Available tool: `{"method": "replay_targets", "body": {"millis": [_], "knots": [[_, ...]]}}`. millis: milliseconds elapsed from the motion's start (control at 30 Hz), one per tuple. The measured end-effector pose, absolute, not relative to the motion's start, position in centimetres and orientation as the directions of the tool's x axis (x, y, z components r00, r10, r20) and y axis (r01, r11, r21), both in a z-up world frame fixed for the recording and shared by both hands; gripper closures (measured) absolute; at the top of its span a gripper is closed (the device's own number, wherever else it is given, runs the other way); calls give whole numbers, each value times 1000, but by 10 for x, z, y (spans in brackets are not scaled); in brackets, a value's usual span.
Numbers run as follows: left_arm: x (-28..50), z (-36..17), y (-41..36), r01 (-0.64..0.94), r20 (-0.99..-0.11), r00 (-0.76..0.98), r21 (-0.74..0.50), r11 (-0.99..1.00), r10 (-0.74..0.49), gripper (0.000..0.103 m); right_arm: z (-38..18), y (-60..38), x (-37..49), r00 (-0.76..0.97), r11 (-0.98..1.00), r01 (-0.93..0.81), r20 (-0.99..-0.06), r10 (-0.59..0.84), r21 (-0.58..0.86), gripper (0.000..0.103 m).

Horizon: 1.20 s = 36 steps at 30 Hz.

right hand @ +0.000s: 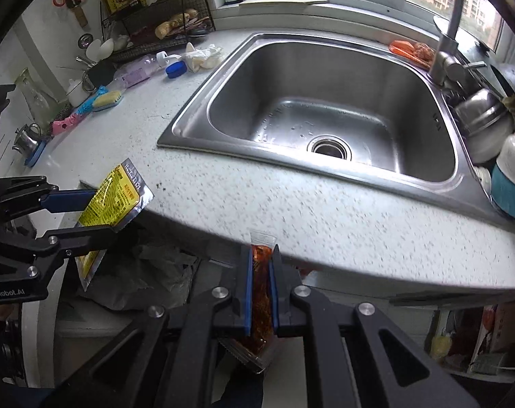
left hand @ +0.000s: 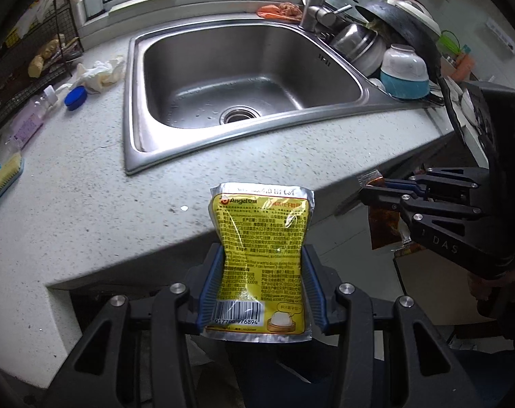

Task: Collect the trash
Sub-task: 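Carry both packets down over the red bin with both tools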

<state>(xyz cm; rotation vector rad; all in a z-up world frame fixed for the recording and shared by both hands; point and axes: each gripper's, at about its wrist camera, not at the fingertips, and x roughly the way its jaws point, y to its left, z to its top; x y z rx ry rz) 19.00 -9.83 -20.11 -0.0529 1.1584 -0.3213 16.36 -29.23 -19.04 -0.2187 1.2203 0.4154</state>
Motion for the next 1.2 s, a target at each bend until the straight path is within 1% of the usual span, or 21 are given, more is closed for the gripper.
{"method": "replay_targets", "body": {"millis": [133, 267, 333, 400, 533, 700, 833, 967, 1067, 1167, 1200], "knots": [[192, -232, -120, 248, -902, 309, -229, 941, -301, 60, -215, -314, 153, 247, 921, -383, -953, 177, 72, 96], [196, -279, -135, 279, -906, 264, -256, 926, -330, 60, -245, -327, 148, 233, 930, -358, -956, 177, 85, 96], [197, -312, -141, 291, -909, 245, -264, 920, -339, 60, -262, -331, 146, 245, 930, -357, -951, 188, 92, 96], [200, -345, -145, 288, -912, 220, -278, 916, -346, 60, -291, -333, 143, 257, 927, -369, -952, 169, 64, 96], [205, -415, -156, 291, -920, 172, -293, 911, -351, 60, -347, -341, 141, 222, 935, -347, -963, 155, 71, 96], [214, -486, -176, 324, -931, 124, -289, 901, -343, 60, -395, -354, 137, 199, 942, -327, -970, 141, 70, 96], [217, -528, -196, 357, -934, 107, -283, 890, -340, 60, -424, -362, 138, 175, 949, -310, -977, 125, 66, 96], [223, -549, -219, 372, -943, 91, -266, 889, -320, 58, -437, -367, 137, 173, 946, -317, -977, 125, 65, 96], [223, -555, -227, 384, -941, 61, -285, 878, -332, 56, -443, -367, 139, 163, 942, -330, -980, 113, 54, 96], [217, -556, -233, 420, -948, 74, -253, 872, -311, 50, -446, -368, 140, 159, 943, -329, -981, 113, 55, 96], [215, -555, -236, 428, -947, 81, -249, 869, -312, 43, -447, -368, 140, 159, 943, -327, -981, 114, 57, 96]]}}
